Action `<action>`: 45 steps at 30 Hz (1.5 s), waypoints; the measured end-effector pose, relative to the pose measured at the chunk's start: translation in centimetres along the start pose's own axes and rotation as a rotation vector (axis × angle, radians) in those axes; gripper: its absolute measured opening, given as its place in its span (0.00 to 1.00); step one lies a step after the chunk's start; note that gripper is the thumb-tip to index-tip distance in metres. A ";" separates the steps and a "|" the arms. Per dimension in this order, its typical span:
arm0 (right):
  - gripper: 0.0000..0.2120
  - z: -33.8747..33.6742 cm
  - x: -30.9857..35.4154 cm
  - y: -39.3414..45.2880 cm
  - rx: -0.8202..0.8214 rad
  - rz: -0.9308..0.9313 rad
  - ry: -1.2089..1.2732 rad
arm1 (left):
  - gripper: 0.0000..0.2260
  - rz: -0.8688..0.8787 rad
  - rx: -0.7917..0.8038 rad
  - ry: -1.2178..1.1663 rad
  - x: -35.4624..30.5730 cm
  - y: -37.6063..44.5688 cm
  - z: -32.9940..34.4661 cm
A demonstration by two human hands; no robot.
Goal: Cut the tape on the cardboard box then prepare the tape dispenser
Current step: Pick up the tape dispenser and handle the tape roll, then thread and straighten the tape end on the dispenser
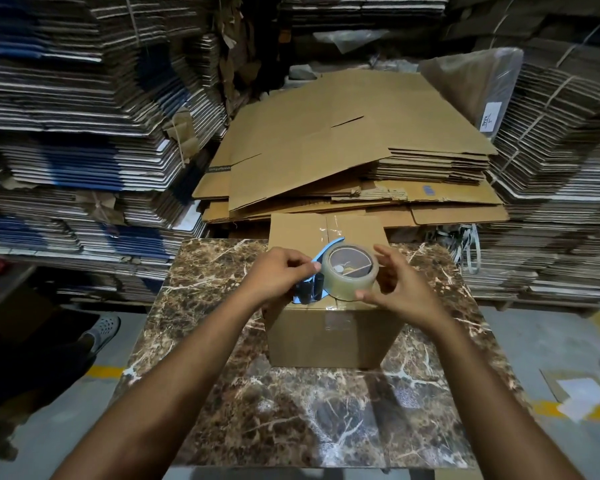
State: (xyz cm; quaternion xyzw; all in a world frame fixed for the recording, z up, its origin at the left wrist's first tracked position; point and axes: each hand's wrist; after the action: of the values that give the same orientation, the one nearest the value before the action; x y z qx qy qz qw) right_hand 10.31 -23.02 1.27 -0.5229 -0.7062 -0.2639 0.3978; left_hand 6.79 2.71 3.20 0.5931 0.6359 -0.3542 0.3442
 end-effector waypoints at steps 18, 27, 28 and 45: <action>0.25 0.6 2.9 2.7 -0.041 -0.314 0.090 | 0.09 -0.433 0.052 -0.715 -0.4 -0.2 2.7; 0.27 1.2 3.4 3.3 0.056 -0.328 0.063 | 0.05 -0.190 -0.084 -0.075 0.3 -0.7 1.6; 0.28 1.4 3.2 3.1 0.057 -0.321 0.089 | 0.04 -0.194 -0.116 -0.101 0.4 -0.8 1.6; 0.27 5.1 0.1 -3.8 -0.264 -0.413 -0.249 | 0.21 0.136 -0.385 -0.099 1.3 -7.4 6.7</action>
State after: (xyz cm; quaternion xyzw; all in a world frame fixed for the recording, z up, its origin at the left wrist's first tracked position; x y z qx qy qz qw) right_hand 5.26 -20.12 -1.32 -0.4438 -0.8007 -0.3627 0.1742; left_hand -0.60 -2.70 -1.05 0.5396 0.6327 -0.2310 0.5052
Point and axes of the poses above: each hand's wrist, its own y-axis towards the middle knuckle, its own z-axis out of the palm, x = y × z, and after that the axes turned 2 degrees about -y, right-handed
